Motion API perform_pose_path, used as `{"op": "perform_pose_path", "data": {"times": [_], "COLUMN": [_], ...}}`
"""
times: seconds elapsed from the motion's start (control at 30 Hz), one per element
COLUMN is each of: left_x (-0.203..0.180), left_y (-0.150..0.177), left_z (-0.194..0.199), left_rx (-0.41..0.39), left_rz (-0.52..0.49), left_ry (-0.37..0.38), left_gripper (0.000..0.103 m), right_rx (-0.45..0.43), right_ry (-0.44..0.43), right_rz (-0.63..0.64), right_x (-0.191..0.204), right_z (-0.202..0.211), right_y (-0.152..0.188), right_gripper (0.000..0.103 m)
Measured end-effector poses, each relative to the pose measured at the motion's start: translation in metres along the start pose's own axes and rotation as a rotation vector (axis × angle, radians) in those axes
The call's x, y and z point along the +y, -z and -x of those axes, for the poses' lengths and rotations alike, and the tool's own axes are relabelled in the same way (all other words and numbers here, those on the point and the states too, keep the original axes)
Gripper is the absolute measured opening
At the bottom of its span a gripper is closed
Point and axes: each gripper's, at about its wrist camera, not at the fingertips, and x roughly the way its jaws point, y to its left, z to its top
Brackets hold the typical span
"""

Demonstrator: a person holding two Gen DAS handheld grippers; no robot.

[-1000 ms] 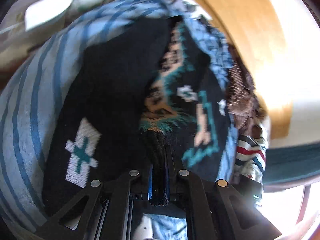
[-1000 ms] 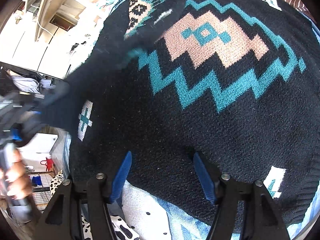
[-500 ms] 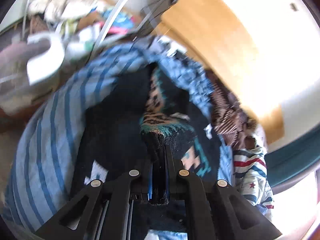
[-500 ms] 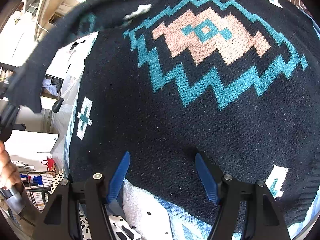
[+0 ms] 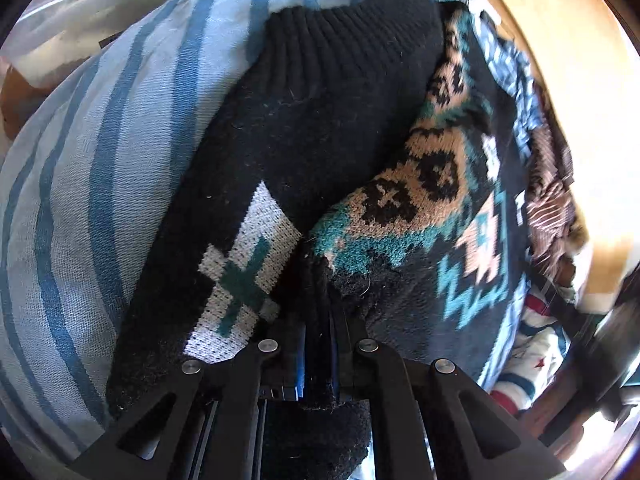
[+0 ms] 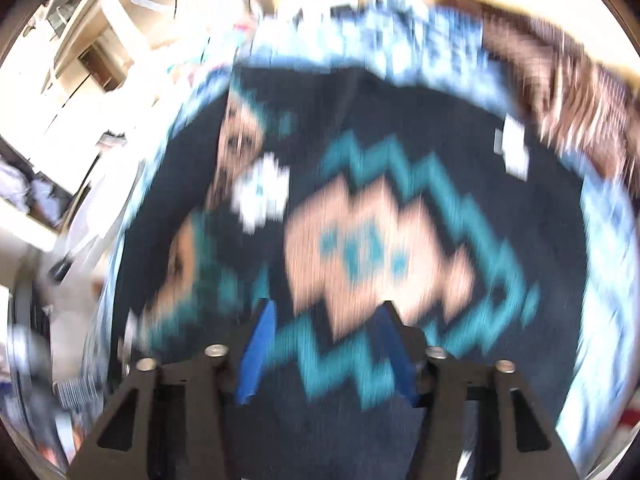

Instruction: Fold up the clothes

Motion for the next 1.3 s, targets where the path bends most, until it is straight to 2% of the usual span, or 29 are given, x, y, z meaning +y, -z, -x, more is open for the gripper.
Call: {"op": "perform_pose_path", "data": {"times": [0.13,0.23,0.27,0.3,0.37,0.43,0.5,0.57,0.63,0.7,0.73,0.8,0.87,0.97,1.07,1.17,1.3], "left_x": [0.006,0.014,0.014,0.011,0.001,-0.010,-0.023,-0.030,-0.034,-0.035,-0.035,-0.033,-0.032,-0.032,-0.030,-0.028,-0.024], "left_y": [-0.012,-0.019,-0.022,-0.025,-0.034,-0.042,-0.050,-0.054,-0.054,-0.053,-0.053,-0.054,-0.054,-0.051,-0.048,-0.046,-0.048], "left_z": [-0.002,0.003,0.004,0.005,0.007,0.007,0.004,-0.002,-0.008,-0.011,-0.010,-0.009,-0.006,0.004,0.016,0.031,0.045], "left_rx": [0.065,0.094,0.097,0.097,0.096,0.087,0.069,0.065,0.069,0.068,0.070,0.073,0.074,0.061,0.038,0.007,-0.044], "left_rz": [0.047,0.084,0.079,0.059,0.005,-0.053,-0.104,-0.136,-0.163,-0.169,-0.167,-0.163,-0.165,-0.162,-0.144,-0.134,-0.118], "left_ry": [0.040,0.078,0.070,0.037,-0.045,-0.128,-0.201,-0.249,-0.292,-0.305,-0.302,-0.292,-0.283,-0.259,-0.233,-0.222,-0.244], "left_gripper": [0.009,0.009,0.009,0.009,0.009,0.009,0.009,0.009,0.009,0.009,0.009,0.009,0.009,0.009,0.009,0.009,0.009], "right_rx": [-0.099,-0.080,-0.061,-0.038,0.032,0.049,0.032,-0.017,-0.040,-0.023,-0.011,0.009,-0.020,-0.089,-0.154,-0.172,-0.187], "right_ry": [0.076,0.069,0.072,0.081,0.140,0.175,0.203,0.239,0.276,0.274,0.270,0.264,0.274,0.256,0.291,0.298,0.294], "right_rz": [0.050,0.074,0.076,0.079,0.089,0.113,0.141,0.178,0.204,0.213,0.215,0.220,0.222,0.215,0.259,0.245,0.191], "right_x": [0.024,0.049,0.056,0.062,0.073,0.084,0.092,0.100,0.105,0.108,0.108,0.106,0.103,0.101,0.105,0.103,0.093], "right_z": [-0.005,-0.032,-0.043,-0.054,-0.079,-0.095,-0.104,-0.107,-0.114,-0.127,-0.133,-0.145,-0.145,-0.129,-0.114,-0.107,-0.105], "right_y": [-0.056,-0.105,-0.119,-0.133,-0.151,-0.161,-0.165,-0.167,-0.170,-0.174,-0.175,-0.177,-0.175,-0.174,-0.181,-0.195,-0.216], "right_gripper": [0.039,0.034,0.032,0.027,0.026,0.027,0.032,0.050,0.054,0.054,0.052,0.037,0.013,0.008,0.008,0.008,0.007]}}
